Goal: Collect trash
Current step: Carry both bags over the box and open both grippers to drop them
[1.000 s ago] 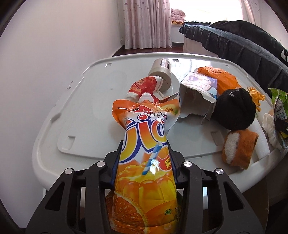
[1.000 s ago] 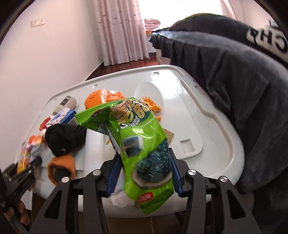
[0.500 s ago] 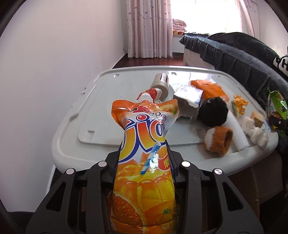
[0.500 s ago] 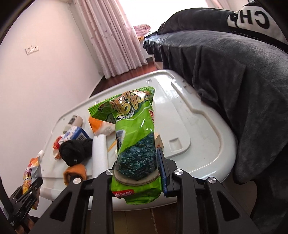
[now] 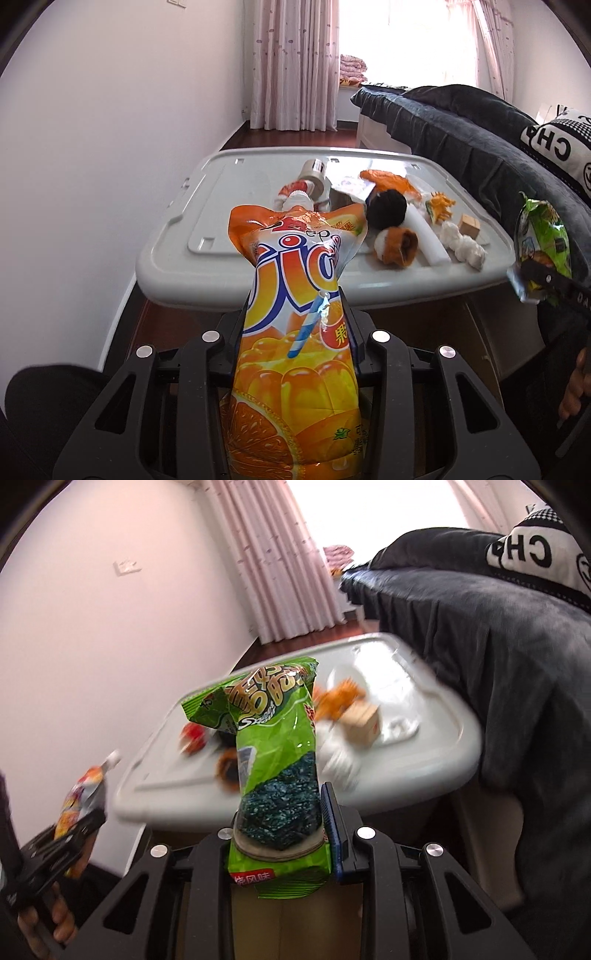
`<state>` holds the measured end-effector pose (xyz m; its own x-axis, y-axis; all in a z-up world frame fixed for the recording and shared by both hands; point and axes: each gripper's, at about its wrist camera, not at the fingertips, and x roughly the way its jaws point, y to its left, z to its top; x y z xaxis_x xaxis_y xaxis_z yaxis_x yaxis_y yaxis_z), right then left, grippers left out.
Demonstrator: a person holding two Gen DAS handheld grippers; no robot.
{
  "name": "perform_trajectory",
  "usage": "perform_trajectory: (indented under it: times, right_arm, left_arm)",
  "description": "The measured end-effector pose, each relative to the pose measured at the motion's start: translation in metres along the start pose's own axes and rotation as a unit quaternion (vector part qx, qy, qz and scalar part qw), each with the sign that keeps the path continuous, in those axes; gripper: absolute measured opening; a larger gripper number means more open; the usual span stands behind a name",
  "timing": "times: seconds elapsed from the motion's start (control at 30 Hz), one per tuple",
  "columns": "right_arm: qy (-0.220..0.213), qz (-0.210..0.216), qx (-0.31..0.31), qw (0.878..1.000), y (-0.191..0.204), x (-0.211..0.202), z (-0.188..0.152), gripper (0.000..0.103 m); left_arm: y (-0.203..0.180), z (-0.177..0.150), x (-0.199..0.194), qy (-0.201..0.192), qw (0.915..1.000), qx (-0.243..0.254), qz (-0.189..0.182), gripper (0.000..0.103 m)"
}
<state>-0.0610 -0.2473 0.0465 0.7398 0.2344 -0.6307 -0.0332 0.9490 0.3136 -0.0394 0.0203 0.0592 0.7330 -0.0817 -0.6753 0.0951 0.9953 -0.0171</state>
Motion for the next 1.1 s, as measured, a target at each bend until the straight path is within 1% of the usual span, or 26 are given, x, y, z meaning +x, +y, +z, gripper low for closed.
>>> perform_trajectory:
  times: [0.07,0.13,0.2,0.33,0.5,0.7,0.73,0.77,0.8,0.83,0.87,0.9,0.93,1.03,1.1]
  right_arm:
    - [0.028,0.012,-0.011,0.999,0.014,-0.003,-0.018,0.027]
    - [0.05,0.01,-0.037,0.998,0.028,-0.004,-0.033,0.027]
    - [0.064,0.01,-0.048,0.997,0.034,0.0,-0.041,0.027]
    - [0.11,0.005,-0.043,0.993,0.036,0.021,-0.051,0.027]
    - [0.137,0.0,-0.048,0.989,0.034,0.035,-0.061,0.027]
    - [0.152,-0.004,-0.045,0.987,0.03,0.042,-0.068,0.027]
    - [0.155,-0.001,-0.044,0.987,0.029,0.043,-0.068,0.028]
    - [0.161,0.002,-0.043,0.986,0.029,0.045,-0.069,0.04]
    - [0.166,-0.002,-0.043,0.985,0.029,0.047,-0.07,0.048]
    - [0.168,-0.008,-0.042,0.985,0.029,0.049,-0.069,0.072]
    - [0.165,-0.013,-0.04,0.985,0.028,0.049,-0.068,0.085]
    - [0.161,-0.013,-0.038,0.986,0.027,0.047,-0.068,0.084]
    - [0.161,-0.01,-0.032,0.986,0.024,0.047,-0.067,0.084]
    - [0.151,-0.007,-0.012,0.988,0.017,0.042,-0.062,0.084]
    - [0.139,-0.008,-0.001,0.99,0.012,0.036,-0.058,0.084]
  left_arm:
    - [-0.002,-0.012,-0.008,0.008,0.9999,0.001,-0.008,0.038]
    - [-0.006,-0.024,-0.012,0.016,0.9997,0.007,-0.015,0.038]
    - [-0.012,-0.034,-0.01,0.027,0.9993,0.014,-0.02,0.038]
    - [-0.021,-0.052,0.004,0.065,0.9969,0.03,-0.031,0.038]
    - [-0.02,-0.057,0.02,0.092,0.9948,0.029,-0.032,0.038]
    - [-0.018,-0.061,0.028,0.11,0.993,0.03,-0.031,0.038]
    - [-0.019,-0.062,0.03,0.112,0.9928,0.032,-0.03,0.038]
    - [-0.02,-0.063,0.031,0.117,0.9919,0.034,-0.036,0.041]
    - [-0.021,-0.064,0.033,0.125,0.9907,0.035,-0.041,0.044]
    - [-0.022,-0.066,0.035,0.132,0.9899,0.035,-0.038,0.058]
    - [-0.021,-0.067,0.039,0.142,0.9888,0.035,-0.028,0.086]
    - [-0.019,-0.068,0.04,0.145,0.9888,0.033,-0.014,0.092]
    - [-0.014,-0.068,0.04,0.145,0.9891,0.026,-0.003,0.092]
    - [-0.006,-0.067,0.042,0.151,0.9884,0.003,-0.014,0.092]
    - [-0.003,-0.066,0.04,0.146,0.9891,-0.004,-0.017,0.092]
